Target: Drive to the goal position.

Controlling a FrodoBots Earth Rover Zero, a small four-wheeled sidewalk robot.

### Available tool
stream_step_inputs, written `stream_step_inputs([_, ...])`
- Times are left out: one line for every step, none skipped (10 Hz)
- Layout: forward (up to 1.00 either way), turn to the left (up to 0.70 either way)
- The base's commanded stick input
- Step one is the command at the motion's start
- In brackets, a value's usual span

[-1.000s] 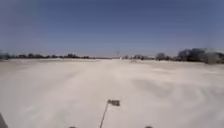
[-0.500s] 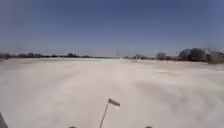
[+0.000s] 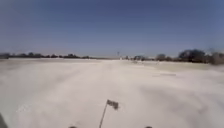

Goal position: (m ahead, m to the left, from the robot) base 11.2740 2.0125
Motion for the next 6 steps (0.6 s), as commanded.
stream_step_inputs([0.7, 0.0])
stream_step_inputs([0.7, 0.0])
stream_step_inputs([0.7, 0.0])
stream_step_inputs([0.7, 0.0])
stream_step_inputs([0.7, 0.0])
stream_step_inputs([0.7, 0.0])
